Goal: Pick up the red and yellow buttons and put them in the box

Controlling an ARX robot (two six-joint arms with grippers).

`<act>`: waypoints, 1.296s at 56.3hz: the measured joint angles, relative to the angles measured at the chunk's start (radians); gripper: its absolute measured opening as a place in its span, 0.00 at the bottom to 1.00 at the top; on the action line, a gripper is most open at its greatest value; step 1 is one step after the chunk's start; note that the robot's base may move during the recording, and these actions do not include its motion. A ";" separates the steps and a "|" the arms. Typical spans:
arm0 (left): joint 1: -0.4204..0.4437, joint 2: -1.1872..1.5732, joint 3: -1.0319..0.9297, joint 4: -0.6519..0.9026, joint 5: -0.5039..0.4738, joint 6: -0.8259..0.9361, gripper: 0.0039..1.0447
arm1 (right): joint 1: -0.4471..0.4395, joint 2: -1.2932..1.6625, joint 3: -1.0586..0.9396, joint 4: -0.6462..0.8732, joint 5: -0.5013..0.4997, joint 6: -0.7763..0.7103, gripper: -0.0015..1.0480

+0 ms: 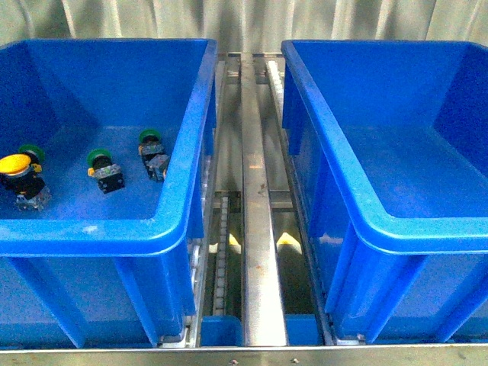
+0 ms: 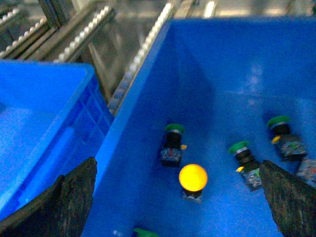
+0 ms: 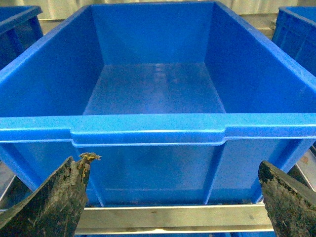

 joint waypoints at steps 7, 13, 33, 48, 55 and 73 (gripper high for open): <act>0.018 0.126 0.078 -0.014 0.029 -0.027 0.93 | 0.000 0.000 0.000 0.000 0.000 0.000 0.94; 0.026 0.209 0.122 -0.019 0.022 -0.051 0.93 | 0.000 0.000 0.000 0.000 0.000 0.000 0.94; 0.055 0.404 0.167 -0.019 0.040 -0.154 0.93 | 0.000 0.000 0.000 0.000 0.000 0.000 0.94; 0.061 0.459 0.198 -0.007 0.054 -0.179 0.93 | 0.000 0.000 0.000 0.000 0.000 0.000 0.94; 0.061 0.475 0.229 -0.021 0.066 -0.200 0.93 | 0.000 0.000 0.000 0.000 0.000 0.000 0.94; 0.061 0.523 0.286 -0.055 0.067 -0.222 0.93 | 0.000 0.000 0.000 0.000 0.000 0.000 0.94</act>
